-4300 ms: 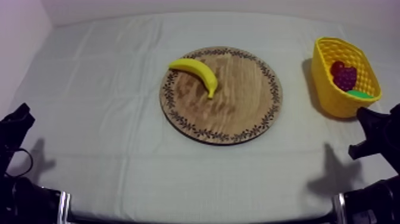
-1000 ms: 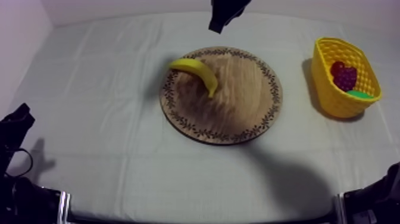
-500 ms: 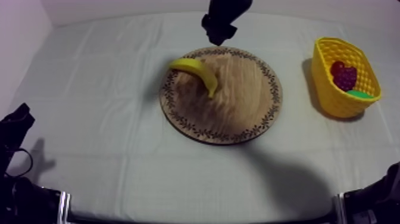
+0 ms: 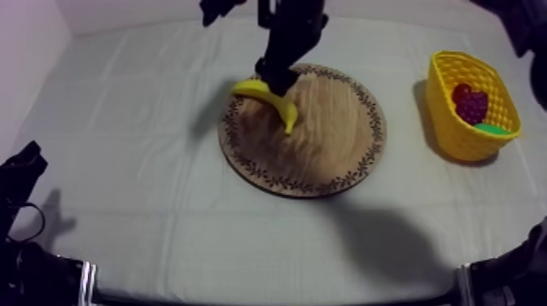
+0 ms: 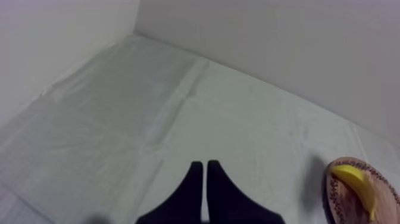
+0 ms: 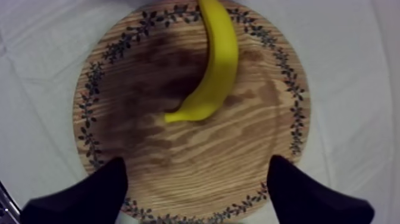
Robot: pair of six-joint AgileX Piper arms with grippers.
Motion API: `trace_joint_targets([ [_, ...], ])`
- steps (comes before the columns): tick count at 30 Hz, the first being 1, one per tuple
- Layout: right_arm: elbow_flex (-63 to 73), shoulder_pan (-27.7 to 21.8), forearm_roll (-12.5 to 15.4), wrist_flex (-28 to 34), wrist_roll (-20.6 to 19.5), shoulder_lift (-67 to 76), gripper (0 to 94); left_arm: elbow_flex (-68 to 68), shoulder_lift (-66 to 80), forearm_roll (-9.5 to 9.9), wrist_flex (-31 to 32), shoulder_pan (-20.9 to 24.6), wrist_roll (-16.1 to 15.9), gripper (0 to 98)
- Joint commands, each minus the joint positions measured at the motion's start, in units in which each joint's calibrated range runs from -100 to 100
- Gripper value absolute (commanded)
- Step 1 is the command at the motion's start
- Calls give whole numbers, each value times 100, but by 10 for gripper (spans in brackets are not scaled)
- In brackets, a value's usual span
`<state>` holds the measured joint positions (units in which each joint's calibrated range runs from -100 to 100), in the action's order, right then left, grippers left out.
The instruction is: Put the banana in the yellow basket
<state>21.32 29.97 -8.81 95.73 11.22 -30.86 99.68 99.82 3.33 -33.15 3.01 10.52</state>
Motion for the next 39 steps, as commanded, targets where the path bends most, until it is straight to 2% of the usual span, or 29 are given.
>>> trace_joint_targets([
  [1, 66, -1, 8, 0, 20, -250, 761, -1, 0, 2, 1, -1, 0, 1],
  [11, 757, 43, -2, -195, 9, -1291, 788, -1, 0, 2, 1, -1, 0, 1],
  [17, 1710, -2, 42, -107, 33, -2006, 802, -1, 0, 2, 1, -1, 1, 1],
  [26, 2948, -67, -49, -2, 43, -2855, 812, -1, 0, 2, 1, -1, 1, 1],
  [34, 3392, -178, -140, 46, 81, -3319, 785, -1, 0, 2, 1, -1, 1, 1],
  [39, 3426, -241, -155, 60, 101, -3405, 729, -1, 0, 2, 1, -1, 1, 1],
])
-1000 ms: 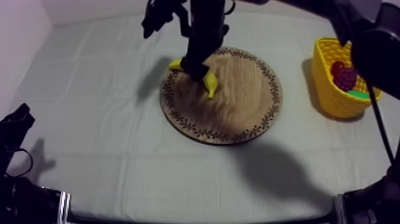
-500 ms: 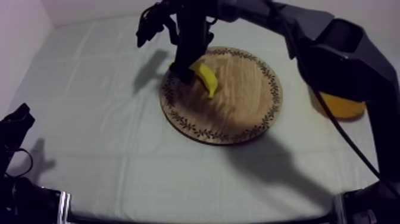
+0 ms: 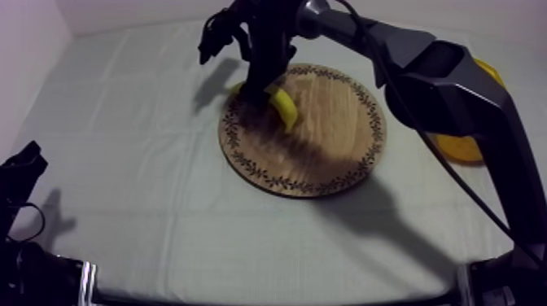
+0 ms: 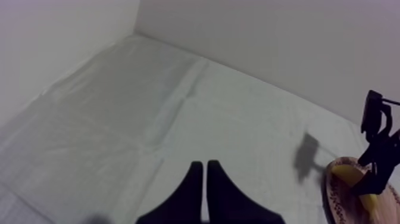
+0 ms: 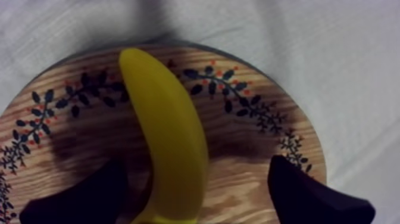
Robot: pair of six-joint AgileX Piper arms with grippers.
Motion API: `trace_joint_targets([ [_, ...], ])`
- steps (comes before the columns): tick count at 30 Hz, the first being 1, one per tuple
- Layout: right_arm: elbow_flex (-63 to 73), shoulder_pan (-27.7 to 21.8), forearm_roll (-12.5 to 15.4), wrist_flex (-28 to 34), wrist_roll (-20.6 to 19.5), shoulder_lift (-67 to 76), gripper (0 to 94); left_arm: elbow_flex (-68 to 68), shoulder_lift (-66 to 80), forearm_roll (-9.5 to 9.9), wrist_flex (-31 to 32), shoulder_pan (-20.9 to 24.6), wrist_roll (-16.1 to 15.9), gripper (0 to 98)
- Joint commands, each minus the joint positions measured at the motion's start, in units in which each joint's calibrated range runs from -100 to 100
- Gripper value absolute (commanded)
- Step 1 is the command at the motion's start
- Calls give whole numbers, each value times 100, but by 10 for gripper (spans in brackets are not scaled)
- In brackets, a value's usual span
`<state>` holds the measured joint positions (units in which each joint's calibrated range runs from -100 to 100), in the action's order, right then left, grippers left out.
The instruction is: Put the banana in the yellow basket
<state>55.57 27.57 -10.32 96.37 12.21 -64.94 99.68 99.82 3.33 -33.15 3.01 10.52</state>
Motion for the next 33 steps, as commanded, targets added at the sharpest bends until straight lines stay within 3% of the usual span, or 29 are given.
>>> trace_joint_targets([
  [1, -7, -8, -4, 0, 10, -4, 711, -1, 0, 2, 1, -1, 1, 1],
  [19, -478, -16, 47, 0, 120, 122, 163, -1, 0, 2, 1, -1, 0, 1],
  [24, -596, -5, 38, -31, 117, 261, 115, -1, 0, 2, 1, -1, 0, 1],
  [33, -985, 3, -31, -95, 36, 978, 114, -1, 0, 2, 1, -1, 1, 1],
])
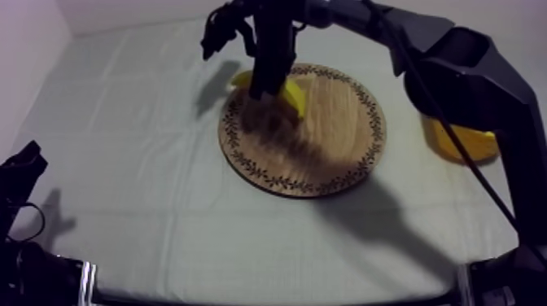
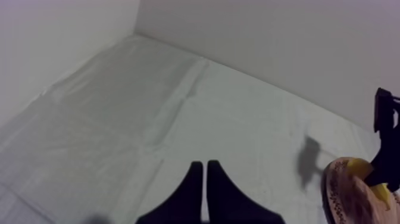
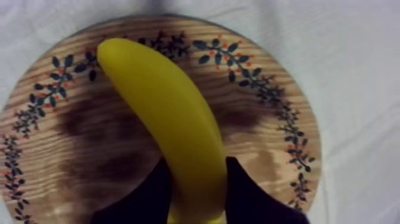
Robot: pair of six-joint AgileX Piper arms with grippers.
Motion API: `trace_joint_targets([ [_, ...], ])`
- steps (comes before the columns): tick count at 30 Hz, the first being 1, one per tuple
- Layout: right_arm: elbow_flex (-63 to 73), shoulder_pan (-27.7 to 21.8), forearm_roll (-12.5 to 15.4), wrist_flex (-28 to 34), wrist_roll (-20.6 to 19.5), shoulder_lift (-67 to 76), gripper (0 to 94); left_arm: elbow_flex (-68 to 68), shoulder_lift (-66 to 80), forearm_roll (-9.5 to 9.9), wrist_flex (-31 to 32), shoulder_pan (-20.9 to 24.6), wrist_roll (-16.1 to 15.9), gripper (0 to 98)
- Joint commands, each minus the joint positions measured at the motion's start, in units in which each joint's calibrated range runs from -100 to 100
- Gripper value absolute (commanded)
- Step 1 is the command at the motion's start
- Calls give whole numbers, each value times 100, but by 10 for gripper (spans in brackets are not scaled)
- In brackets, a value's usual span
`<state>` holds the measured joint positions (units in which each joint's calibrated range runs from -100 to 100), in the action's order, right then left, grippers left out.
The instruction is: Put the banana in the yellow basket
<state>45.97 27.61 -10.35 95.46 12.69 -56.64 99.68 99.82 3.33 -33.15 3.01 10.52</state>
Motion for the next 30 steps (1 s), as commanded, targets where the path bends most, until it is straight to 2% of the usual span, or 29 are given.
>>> trace_joint_targets([
  [1, -64, -2, -40, 0, -26, 260, 113, -1, 0, 2, 1, -1, 1, 1],
  [24, -2305, -210, -164, 62, -263, 3254, 117, -1, 0, 2, 1, -1, 1, 1],
  [30, -2826, -532, -195, 48, -296, 3692, 123, -1, 0, 2, 1, -1, 1, 1],
])
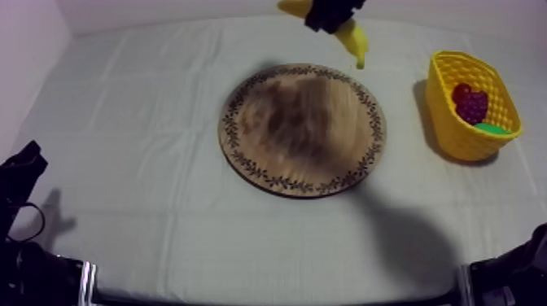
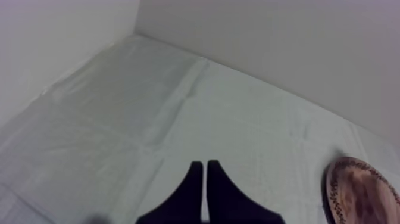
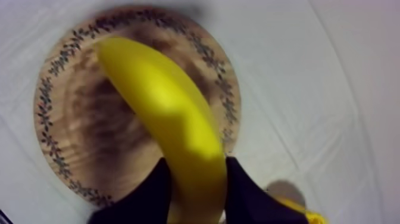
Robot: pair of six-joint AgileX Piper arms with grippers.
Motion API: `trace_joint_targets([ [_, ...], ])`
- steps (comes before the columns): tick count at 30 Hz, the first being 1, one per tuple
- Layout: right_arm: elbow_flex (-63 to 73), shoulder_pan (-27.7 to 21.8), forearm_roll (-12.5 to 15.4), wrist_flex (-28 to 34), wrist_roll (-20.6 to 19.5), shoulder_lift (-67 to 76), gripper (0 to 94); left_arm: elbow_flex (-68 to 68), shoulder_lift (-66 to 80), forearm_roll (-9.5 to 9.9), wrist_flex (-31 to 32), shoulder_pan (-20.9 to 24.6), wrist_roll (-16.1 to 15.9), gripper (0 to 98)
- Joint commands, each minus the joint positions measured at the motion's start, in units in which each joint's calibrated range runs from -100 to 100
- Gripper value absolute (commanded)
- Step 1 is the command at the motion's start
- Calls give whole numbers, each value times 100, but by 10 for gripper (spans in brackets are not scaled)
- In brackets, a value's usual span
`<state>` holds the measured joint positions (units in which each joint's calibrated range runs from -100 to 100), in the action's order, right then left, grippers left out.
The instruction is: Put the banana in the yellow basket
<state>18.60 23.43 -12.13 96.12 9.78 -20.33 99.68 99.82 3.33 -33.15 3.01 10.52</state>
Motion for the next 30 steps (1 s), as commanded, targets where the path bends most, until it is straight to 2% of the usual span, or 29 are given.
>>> trace_joint_targets([
  [1, -135, -199, -23, -20, -9, 107, 125, -1, 0, 2, 1, -1, 1, 1],
  [15, -776, -1573, -50, -87, 138, 668, 123, -1, 0, 2, 1, -1, 1, 1],
  [30, -1854, -2579, -213, -423, 394, 1382, 117, -1, 0, 2, 1, -1, 1, 1],
])
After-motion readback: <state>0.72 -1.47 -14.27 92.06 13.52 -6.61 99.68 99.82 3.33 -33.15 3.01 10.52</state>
